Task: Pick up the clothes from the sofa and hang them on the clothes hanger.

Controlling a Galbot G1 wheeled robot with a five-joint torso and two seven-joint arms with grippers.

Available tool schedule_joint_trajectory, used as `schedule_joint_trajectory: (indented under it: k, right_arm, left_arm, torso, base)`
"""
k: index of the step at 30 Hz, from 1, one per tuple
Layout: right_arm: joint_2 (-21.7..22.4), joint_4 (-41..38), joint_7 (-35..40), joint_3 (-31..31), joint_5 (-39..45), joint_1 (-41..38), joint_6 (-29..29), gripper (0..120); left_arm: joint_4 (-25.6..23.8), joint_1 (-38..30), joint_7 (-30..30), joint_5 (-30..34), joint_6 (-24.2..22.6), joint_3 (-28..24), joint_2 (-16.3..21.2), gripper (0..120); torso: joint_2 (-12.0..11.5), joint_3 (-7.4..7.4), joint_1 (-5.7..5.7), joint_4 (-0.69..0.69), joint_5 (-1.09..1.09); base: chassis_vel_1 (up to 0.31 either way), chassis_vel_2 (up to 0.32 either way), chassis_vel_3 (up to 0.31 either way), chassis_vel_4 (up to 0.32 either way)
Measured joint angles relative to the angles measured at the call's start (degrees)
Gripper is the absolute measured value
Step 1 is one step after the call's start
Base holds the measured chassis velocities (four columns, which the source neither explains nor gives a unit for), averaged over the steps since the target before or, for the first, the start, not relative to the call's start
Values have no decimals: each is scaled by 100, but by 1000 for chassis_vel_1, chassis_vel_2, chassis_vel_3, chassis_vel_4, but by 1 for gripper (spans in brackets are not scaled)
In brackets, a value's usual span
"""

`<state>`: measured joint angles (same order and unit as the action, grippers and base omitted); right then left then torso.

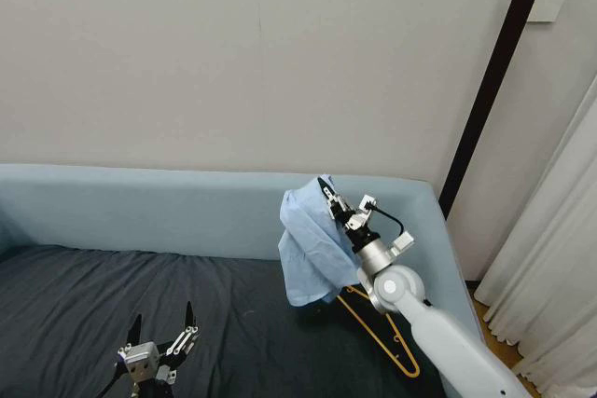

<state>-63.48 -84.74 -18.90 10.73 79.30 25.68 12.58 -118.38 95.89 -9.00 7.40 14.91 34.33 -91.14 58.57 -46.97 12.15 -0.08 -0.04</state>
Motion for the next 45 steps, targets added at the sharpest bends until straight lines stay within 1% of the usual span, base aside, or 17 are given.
schedule_joint_trajectory:
  k: [2,6,12,15,16,20,23,25,26,28,31,33,35,39,42,44,45]
  right_arm:
    - [9,51,-56,172,82,-400,0,0]
    - [-13,155,-195,268,106,-655,-11,0]
    - [-54,663,-609,368,-605,-223,-8,0]
    - [-107,1161,-859,373,-1317,279,26,0]
    - [-107,1161,-859,373,-1317,279,26,0]
    - [-228,2376,-975,212,-3066,1219,110,0]
    - [-194,2530,-926,10,-3809,1641,45,0]
    - [-113,2376,-140,-212,-4342,1993,-218,5]
    - [-113,2376,-140,-212,-4342,1993,-218,5]
    - [-40,2150,602,-287,-4510,2163,-541,14]
    - [98,1535,2063,-353,-4555,2467,-1255,27]
    - [145,1330,2351,-362,-4495,2549,-1447,30]
    - [267,746,2896,-371,-4288,2765,-1861,40]
    - [399,-25,3170,-422,-4223,3001,-2008,53]
    - [430,-526,2995,-437,-4417,3086,-1691,67]
    - [430,-591,2868,-409,-4470,3074,-1569,70]
    - [417,-622,2592,-322,-4534,3024,-1359,77]
  left_arm:
    - [7,-11,-4,6,7,15,-1,100]
    - [38,-15,-16,10,39,34,-2,100]
    - [76,-10,-41,-2,101,38,-25,100]
    - [76,6,-47,-12,118,41,-22,100]
    - [76,6,-47,-12,118,41,-22,100]
    - [113,-23,-74,6,129,129,37,100]
    - [192,-89,-179,33,35,195,56,100]
    - [257,-137,-264,49,-34,262,99,100]
    - [257,-137,-264,49,-34,262,99,100]
    - [279,-147,-274,70,-41,307,132,100]
    - [330,-162,-282,126,-42,419,210,100]
    - [342,-166,-283,141,-42,445,226,100]
    - [379,-189,-285,163,-42,512,265,100]
    - [467,-234,-285,167,-44,567,291,100]
    - [520,-266,-285,158,-48,568,272,100]
    - [524,-270,-285,153,-48,567,262,100]
    - [524,-276,-284,142,-48,559,240,100]
  torso:
    - [0,0,0,1,0]
    - [1,1,0,3,-3]
    - [1,1,0,2,-2]
    - [0,0,0,0,2]
    - [0,0,0,0,2]
    - [0,0,0,-1,1]
    - [1,1,0,0,0]
    - [1,1,0,0,0]
    - [1,1,0,0,0]
    - [0,1,0,1,0]
    - [1,1,0,0,0]
    - [1,1,0,1,0]
    - [0,1,0,0,0]
    - [1,1,0,0,-2]
    - [1,1,0,0,-1]
    - [1,1,0,1,-2]
    - [1,1,-1,1,-2]
  base:
    - [0,0,0,0]
    - [0,0,0,0]
    - [0,0,0,0]
    - [0,0,0,0]
    - [0,0,0,0]
    - [0,0,0,0]
    - [0,0,0,0]
    - [0,0,0,0]
    - [0,0,0,0]
    - [0,0,0,0]
    - [0,0,0,0]
    - [0,0,0,0]
    - [0,0,0,0]
    - [0,0,0,0]
    - [0,0,0,0]
    - [0,0,0,0]
    - [0,0,0,0]
